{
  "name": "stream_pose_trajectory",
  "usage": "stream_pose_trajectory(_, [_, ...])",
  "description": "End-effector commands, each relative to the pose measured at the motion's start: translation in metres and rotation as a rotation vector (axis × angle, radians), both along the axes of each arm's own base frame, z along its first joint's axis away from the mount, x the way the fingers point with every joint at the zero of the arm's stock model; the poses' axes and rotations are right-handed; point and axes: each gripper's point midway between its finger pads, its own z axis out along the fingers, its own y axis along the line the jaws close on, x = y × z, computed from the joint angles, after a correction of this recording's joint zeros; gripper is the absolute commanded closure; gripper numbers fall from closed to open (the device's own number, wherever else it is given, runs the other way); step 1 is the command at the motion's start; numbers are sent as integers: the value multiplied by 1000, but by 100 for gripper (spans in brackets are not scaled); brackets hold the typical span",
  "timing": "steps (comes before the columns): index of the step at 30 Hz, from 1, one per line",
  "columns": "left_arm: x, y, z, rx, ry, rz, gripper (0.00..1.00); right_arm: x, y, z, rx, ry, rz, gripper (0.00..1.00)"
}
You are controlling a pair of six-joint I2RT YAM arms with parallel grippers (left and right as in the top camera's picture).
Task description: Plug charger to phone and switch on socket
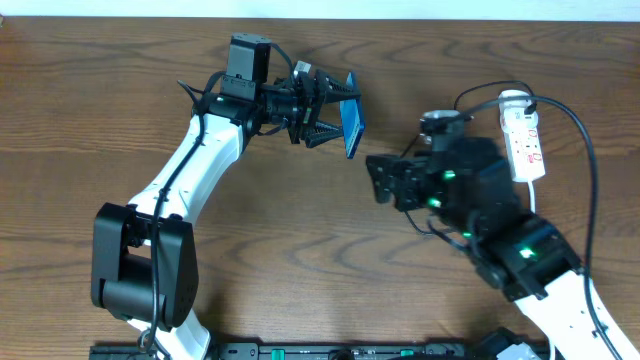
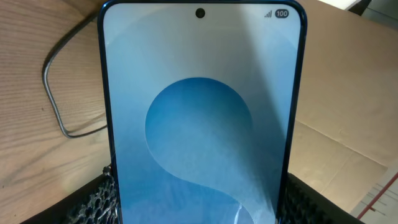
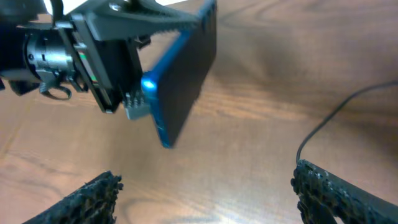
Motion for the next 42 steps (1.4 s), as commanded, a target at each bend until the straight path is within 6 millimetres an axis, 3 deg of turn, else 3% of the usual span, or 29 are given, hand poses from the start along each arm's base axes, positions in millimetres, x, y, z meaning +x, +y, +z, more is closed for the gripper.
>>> stream_pose_trajectory(1, [-1,-1,12,-22,-34,-19,41,16,0,5,-81,-52,-180,14])
stream_pose_trajectory(5, [-1,-1,11,-22,-33,-19,41,32,22,-4,-131,-82,-227,14])
stream_pose_trajectory(11, [-1,-1,11,-22,-33,-19,41,63,35,-16,-118,-127,-310,21])
stream_pose_trajectory(14, [-1,0,12,-23,-33,-19,41,74,45,-22,-101,-140,-311,31])
stream_pose_trajectory(20, [-1,-1,11,-22,-34,-19,41,74,46,-24,-103,-137,-310,50])
stream_pose_trajectory(33, [-1,-1,12,-21,-48,-24,41,70,42,-31,-124,-107,-313,75])
stream_pose_trajectory(39, [-1,0,12,-21,-48,-23,41,70,43,-30,-117,-112,-313,96])
stream_pose_trajectory(42, [-1,0,12,-21,-48,-21,31,70,42,-27,-112,-116,-314,99])
